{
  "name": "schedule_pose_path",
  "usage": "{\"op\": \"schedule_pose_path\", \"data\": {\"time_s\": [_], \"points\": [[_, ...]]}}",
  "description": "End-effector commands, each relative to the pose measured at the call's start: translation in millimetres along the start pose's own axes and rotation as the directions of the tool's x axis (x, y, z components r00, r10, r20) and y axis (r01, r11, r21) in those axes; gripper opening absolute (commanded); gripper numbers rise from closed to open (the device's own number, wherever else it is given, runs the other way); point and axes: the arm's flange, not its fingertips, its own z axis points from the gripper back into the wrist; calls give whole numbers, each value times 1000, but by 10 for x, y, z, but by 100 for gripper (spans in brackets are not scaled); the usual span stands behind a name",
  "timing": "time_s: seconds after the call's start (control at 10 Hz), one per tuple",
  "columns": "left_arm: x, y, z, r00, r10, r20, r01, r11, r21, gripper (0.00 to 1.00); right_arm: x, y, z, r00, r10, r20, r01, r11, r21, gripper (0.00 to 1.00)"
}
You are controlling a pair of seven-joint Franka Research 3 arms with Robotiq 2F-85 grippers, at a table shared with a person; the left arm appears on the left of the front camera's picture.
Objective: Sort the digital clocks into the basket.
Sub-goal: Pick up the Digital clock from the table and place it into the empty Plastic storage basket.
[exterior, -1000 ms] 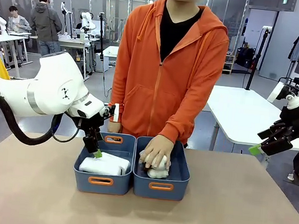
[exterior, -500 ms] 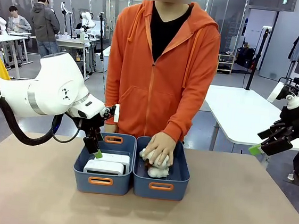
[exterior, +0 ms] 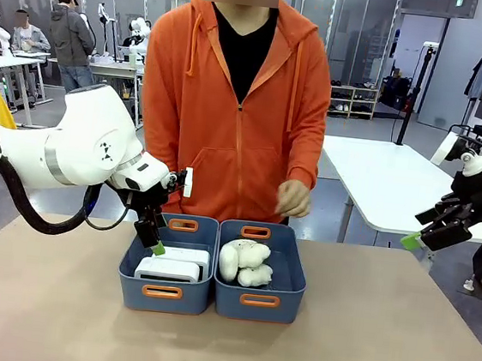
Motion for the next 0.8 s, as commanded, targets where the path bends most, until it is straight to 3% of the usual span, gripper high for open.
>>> {"op": "schedule_pose_path", "data": {"time_s": [0.0,0.2,0.3,0.5,0.7], "points": [[-84,76,451,990,93,103,-89,995,-45,100,36,2,-9,1000,-19,-11,19,1000,-6,90],[-397,102,1238,920,256,298,-217,963,-158,100,36,2,-9,1000,-19,-11,19,1000,-6,90],[-587,4,1526,906,268,327,-210,956,-204,100,36,2,-9,1000,-19,-11,19,1000,-6,90],[-1203,-163,2064,820,314,478,-261,949,-177,100,36,2,-9,1000,-19,-11,19,1000,-6,90],[-1946,-394,2361,700,370,610,-355,922,-152,100,36,2,-9,1000,-19,-11,19,1000,-6,90]]}}
